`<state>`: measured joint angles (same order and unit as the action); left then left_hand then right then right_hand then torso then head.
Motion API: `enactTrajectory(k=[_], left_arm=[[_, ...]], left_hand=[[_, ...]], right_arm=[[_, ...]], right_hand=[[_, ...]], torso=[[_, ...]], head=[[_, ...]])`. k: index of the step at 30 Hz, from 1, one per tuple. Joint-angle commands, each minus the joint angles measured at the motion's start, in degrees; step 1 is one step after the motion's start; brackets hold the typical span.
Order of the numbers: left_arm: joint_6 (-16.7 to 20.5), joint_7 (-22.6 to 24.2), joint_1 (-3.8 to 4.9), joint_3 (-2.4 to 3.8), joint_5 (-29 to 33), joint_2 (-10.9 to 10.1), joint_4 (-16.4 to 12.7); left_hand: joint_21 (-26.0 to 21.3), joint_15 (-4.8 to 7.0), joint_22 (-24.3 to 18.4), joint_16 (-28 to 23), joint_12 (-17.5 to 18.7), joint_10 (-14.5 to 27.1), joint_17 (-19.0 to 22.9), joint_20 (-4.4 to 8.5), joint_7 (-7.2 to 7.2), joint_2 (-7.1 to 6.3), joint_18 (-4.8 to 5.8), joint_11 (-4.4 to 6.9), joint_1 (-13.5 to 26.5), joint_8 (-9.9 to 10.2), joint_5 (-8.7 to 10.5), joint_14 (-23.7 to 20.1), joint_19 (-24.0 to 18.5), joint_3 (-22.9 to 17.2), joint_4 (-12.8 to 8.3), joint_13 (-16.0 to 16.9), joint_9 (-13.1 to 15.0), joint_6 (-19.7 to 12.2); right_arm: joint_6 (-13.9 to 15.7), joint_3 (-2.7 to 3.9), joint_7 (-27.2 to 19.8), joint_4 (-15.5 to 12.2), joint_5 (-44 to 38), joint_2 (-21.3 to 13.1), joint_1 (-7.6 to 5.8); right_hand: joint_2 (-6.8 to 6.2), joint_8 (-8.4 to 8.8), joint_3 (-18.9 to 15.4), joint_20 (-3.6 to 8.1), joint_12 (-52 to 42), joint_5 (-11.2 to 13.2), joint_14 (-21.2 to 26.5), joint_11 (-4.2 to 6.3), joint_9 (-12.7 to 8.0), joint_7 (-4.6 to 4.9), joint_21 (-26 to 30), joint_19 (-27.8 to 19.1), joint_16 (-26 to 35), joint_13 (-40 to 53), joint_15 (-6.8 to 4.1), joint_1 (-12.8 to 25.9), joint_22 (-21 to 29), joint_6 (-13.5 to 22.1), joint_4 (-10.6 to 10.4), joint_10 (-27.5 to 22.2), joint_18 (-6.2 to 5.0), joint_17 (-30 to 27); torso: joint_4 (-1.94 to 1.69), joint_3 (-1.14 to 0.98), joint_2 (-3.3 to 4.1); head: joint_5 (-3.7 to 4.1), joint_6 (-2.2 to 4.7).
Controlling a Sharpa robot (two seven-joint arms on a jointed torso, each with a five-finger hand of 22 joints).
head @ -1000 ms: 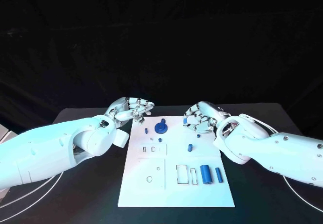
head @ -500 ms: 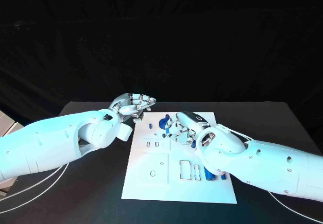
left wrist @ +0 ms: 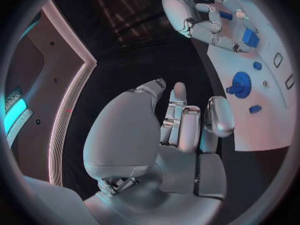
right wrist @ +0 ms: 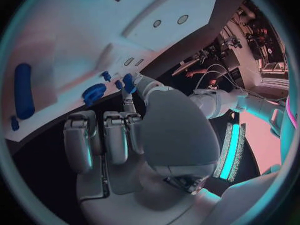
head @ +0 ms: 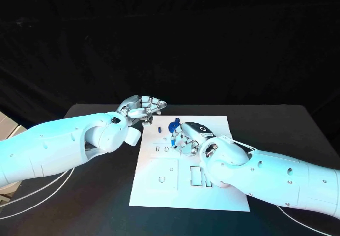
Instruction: Assemble the parts on the task board
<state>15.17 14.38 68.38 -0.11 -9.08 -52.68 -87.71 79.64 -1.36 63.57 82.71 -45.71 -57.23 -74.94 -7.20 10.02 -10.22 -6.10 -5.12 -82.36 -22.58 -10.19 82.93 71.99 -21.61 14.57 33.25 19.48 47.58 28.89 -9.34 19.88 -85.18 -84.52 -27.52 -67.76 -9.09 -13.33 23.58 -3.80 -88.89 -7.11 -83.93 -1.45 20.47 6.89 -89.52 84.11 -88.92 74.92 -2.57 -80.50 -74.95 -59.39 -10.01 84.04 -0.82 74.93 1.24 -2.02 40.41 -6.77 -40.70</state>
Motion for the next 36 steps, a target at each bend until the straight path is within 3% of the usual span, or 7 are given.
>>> enactTrajectory(k=[1, 4, 6, 10, 15, 19, 36], left_arm=[[-0.1, 0.1, 0.04, 0.03, -0.5, 0.2, -0.2], [0.0, 0.4, 0.04, 0.03, -0.5, 0.3, -0.2], [0.0, 0.5, 0.04, 0.03, -0.5, 0.3, -0.2], [0.1, 0.6, 0.04, 0.03, -0.5, 0.4, -0.3], [0.0, 0.7, 0.04, 0.03, -0.5, 0.5, -0.2], [0.0, 0.7, 0.04, 0.03, -0.5, 0.6, -0.2], [0.1, 1.5, 0.04, 0.02, -1.1, 0.7, -0.1]], left_hand=[[-1.3, -0.12, -2.5, -1.7, 0.8, 0.9, 0.3, -0.08, 0.08, -0.04, 0.04, -0.12, 0.8, -0.4, -0.1, -1.6, -2.0, -0.6, 0.2, -0.7, 0.2, -0.8], [-6.5, -0.37, -11.7, -8.0, 3.9, 1.5, 8.3, -0.32, 0.33, -0.3, -1.66, -0.42, 0.8, -0.9, -0.05, -6.8, -8.4, -1.3, 0.7, -3.7, 0.6, -1.4], [-7.7, -0.37, -13.4, -9.3, 4.6, 1.4, 9.8, -0.32, 0.33, -0.38, -1.93, -0.43, 0.9, -1.2, -0.06, -7.5, -9.3, -1.4, 0.7, -4.5, 0.7, -1.5], [-8.2, -0.36, -14.0, -9.8, 4.9, 1.3, 10.2, -0.31, 0.32, -0.41, -2.01, -0.42, 0.8, -1.3, -0.06, -7.8, -9.5, -1.5, 0.7, -4.9, 0.8, -1.5], [-8.5, -0.37, -14.5, -10.1, 5.2, 1.4, 10.6, -0.31, 0.34, -0.47, -2.07, -0.45, 0.8, -1.4, -0.06, -7.9, -9.7, -1.5, 0.7, -5.2, 0.8, -1.6], [-8.6, -0.38, -14.6, -10.3, 5.4, 1.4, 10.7, -0.32, 0.36, -0.49, -2.08, -0.46, 0.8, -1.4, -0.06, -8.0, -9.7, -1.6, 0.7, -5.4, 0.8, -1.7], [-8.8, -0.41, -14.6, -10.5, 5.8, 1.4, 10.9, -0.34, 0.42, -0.59, -2.04, -0.52, 0.8, -1.5, -0.04, -8.0, -9.5, -1.6, 0.7, -5.9, 0.9, -1.9]], right_arm=[[-1.6, -0.05, 1.3, 0.5, -1.8, 0.7, 0.47], [-1.8, -0.07, 1.2, 1.0, -1.8, 1.2, 0.88], [-1.8, -0.08, 1.2, 1.3, -1.7, 1.4, 1.11], [-1.7, -0.11, 1.2, 2.1, -1.6, 2.1, 1.45], [-1.6, -0.17, 1.3, 2.6, -1.8, 2.8, 1.6], [-1.6, -0.23, 1.4, 3.2, -1.9, 3.2, 1.69], [-2.3, -0.45, 2.0, 4.9, -2.7, 4.1, 1.98]], right_hand=[[0.0, -0.55, 0.2, 0.14, 0.0, -0.1, -5.3, -0.05, 2.2, -0.91, 0.1, 5.5, 0.0, 14.2, 0.15, 0.5, -14.6, -0.4, 0.2, 5.1, 0.65, 11.5], [-0.05, -0.56, 0.2, 0.13, 0.0, -0.1, -5.3, -0.06, 2.2, -0.89, 0.1, 5.5, 0.0, 14.2, 0.17, 0.6, -14.5, -0.4, 0.2, 5.1, 0.64, 11.5], [-0.12, -0.56, 0.2, 0.11, 0.0, -0.1, -5.3, -0.08, 2.2, -0.86, 0.2, 5.5, 0.0, 14.1, 0.19, 0.7, -14.5, -0.3, 0.2, 5.1, 0.63, 11.5], [-0.29, -0.59, 0.2, 0.08, 0.1, -0.1, -5.3, -0.12, 2.2, -0.84, 0.2, 5.5, 0.0, 14.1, 0.22, 0.9, -14.5, -0.3, 0.2, 5.1, 0.62, 11.5], [-0.85, -0.71, 0.0, -0.02, 0.2, -0.1, -5.3, -0.2, 2.2, -0.77, 0.2, 5.5, 0.0, 14.0, 0.31, 1.6, -14.5, -0.1, 0.1, 4.9, 0.61, 11.4], [-1.1, -0.85, -0.1, -0.05, 0.3, -0.1, -5.3, -0.19, 2.3, -0.79, 0.3, 5.4, 0.0, 13.9, 0.33, 2.0, -14.4, -0.2, 0.0, 4.8, 0.6, 11.4], [-2.21, -0.95, -0.7, -0.15, 0.7, -0.1, -5.3, -0.32, 2.3, -0.63, 0.5, 5.3, 0.0, 13.7, 0.42, 3.4, -14.3, 0.4, -0.6, 4.6, 0.54, 11.3]], torso=[[0.0, -0.09, -0.03], [-0.1, -0.17, -0.07], [-0.12, -0.17, -0.08], [-0.03, -0.14, -0.02], [-0.11, -0.25, 0.04], [-0.03, -0.17, 0.01], [0.04, -0.18, -0.04]], head=[[-0.11, -0.17], [-0.06, -0.33], [-0.02, -0.42], [-0.06, -0.48], [-0.09, -0.53], [-0.13, -0.63], [-0.41, -0.92]])
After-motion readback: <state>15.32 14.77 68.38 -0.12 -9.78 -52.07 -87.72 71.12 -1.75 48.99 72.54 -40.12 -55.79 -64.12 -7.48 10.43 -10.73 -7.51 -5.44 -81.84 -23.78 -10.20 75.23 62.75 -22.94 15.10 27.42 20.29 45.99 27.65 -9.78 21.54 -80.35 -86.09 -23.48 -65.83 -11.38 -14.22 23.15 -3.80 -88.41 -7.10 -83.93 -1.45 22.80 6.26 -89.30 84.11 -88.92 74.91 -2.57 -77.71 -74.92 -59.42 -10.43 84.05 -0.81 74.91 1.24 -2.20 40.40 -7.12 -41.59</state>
